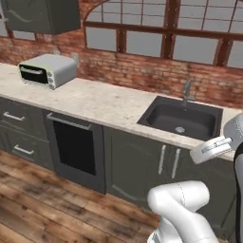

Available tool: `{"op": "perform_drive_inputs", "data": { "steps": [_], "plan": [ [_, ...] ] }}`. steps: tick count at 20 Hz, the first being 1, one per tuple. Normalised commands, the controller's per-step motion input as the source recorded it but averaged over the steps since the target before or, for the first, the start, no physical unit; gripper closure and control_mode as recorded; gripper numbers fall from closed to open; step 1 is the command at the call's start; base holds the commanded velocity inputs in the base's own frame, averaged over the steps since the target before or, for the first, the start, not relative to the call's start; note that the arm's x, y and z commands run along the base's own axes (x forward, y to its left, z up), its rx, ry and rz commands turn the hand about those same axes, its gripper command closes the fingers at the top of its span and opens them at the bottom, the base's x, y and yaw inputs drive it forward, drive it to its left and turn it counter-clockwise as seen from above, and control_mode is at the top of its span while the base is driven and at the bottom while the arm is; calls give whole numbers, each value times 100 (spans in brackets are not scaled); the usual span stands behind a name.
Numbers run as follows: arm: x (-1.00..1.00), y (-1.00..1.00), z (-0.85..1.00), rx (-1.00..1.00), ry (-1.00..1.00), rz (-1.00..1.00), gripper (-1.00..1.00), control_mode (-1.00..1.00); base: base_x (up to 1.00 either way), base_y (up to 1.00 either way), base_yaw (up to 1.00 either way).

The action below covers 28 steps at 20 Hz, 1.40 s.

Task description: Pick the jar and jar from the dining table and place them in the open cabinet. Close the cabinet after placing the objects.

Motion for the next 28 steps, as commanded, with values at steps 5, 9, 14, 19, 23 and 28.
{"op": "perform_drive_inputs", "data": {
  "steps": [5,9,14,19,23,28],
  "plan": [
    [0,0,0,0,0,0,-100,100,0,100,39],
    [0,0,0,0,0,0,-100,100,0,100,38],
    [0,0,0,0,0,0,-100,100,18,100,37],
    [0,0,0,0,0,0,-100,100,59,96,32],
    [0,0,0,0,0,0,-100,100,100,72,28],
    [0,0,0,0,0,0,-100,100,100,43,26]
  ]
}}
